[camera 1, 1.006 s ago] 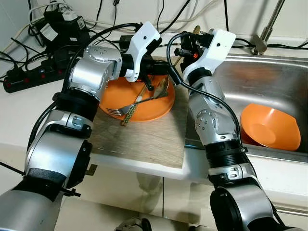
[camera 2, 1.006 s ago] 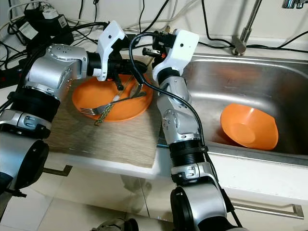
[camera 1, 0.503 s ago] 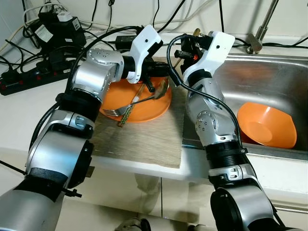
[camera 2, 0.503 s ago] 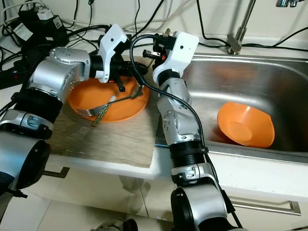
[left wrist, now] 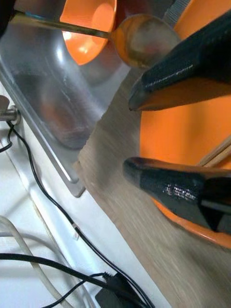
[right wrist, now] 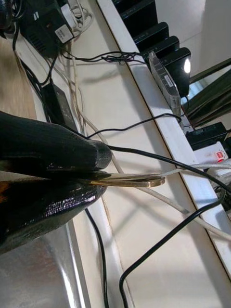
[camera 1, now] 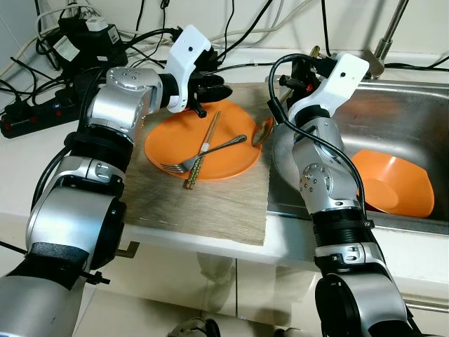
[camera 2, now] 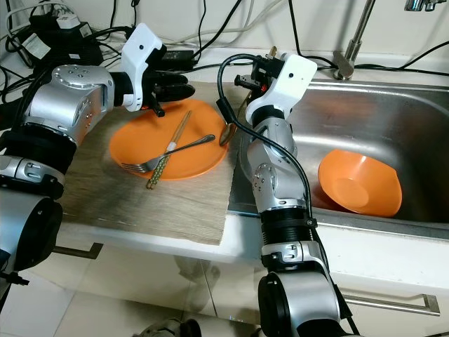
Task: Kitchen organization
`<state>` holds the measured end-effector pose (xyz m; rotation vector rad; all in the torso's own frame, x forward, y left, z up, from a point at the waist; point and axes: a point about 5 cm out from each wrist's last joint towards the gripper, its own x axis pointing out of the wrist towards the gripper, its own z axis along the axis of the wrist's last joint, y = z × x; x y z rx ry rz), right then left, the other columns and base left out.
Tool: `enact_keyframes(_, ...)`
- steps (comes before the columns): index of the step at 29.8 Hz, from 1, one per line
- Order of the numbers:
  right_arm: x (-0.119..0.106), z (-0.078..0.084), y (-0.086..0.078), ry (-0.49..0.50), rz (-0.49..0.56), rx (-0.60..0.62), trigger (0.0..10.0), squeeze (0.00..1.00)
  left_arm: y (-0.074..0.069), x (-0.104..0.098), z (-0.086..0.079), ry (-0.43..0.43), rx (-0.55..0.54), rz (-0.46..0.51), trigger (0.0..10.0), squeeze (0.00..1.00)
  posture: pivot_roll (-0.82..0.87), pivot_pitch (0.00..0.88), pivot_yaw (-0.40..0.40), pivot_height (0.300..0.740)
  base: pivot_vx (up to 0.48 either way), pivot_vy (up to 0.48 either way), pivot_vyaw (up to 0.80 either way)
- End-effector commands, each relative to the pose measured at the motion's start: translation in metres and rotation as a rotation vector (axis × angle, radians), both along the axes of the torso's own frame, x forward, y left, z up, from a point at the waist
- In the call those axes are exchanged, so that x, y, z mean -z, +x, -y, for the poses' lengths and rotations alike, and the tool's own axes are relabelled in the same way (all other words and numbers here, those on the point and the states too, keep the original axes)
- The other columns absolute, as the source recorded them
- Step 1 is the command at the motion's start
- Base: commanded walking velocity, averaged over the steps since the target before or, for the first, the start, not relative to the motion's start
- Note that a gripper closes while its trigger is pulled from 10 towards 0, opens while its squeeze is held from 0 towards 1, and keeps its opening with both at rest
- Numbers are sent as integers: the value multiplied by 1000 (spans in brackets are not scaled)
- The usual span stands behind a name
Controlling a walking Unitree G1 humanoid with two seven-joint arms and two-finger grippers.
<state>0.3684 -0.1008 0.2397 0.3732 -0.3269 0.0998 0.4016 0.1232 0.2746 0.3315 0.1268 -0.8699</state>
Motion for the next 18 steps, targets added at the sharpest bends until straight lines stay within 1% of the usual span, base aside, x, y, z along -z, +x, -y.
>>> enact_keyframes(1,5,-2,0,-33,-24,-1,0,0,1,-10,0,11,-7,34,10000,1000,-91,12,99,740,0,0,0)
enact_keyframes(2,-3,-2,-1,-59,5,13,10000,0,2,-10,0,2,-19,33,10000,0,-94,9,97,740,0,0,0)
enact_keyframes(3,-11,0,-2,-78,37,28,10000,0,2,-9,0,-2,-25,34,10000,0,-96,6,97,740,0,0,0)
enact_keyframes(4,-11,0,-2,-78,37,28,10000,0,2,-9,0,-2,-25,34,10000,0,-96,6,97,740,0,0,0)
enact_keyframes(5,-31,11,-3,-90,101,72,10000,0,3,-7,-3,-38,-53,23,10000,0,-101,1,97,740,0,0,0)
enact_keyframes(6,-31,11,-3,-90,101,72,10000,0,3,-7,-3,-38,-53,23,10000,0,-101,1,97,740,0,0,0)
enact_keyframes(8,-38,22,-3,-90,126,105,10000,0,4,-3,-6,-70,-70,8,10000,0,-102,0,98,740,0,0,0)
enact_keyframes(10,-40,31,-2,-94,129,134,10000,0,3,1,-8,-94,-84,-8,10000,0,-102,0,98,740,0,0,0)
enact_keyframes(13,-45,44,-2,-93,145,180,10000,0,3,11,-11,-97,-104,-35,10000,0,-99,0,97,740,0,0,0)
enact_keyframes(17,-49,49,-2,-94,152,201,10000,0,2,16,-12,-96,-107,-55,10000,0,-99,0,98,740,0,0,0)
enact_keyframes(18,-49,53,-2,-99,152,214,10000,0,2,18,-12,-102,-115,-63,10000,0,-98,0,100,740,0,0,0)
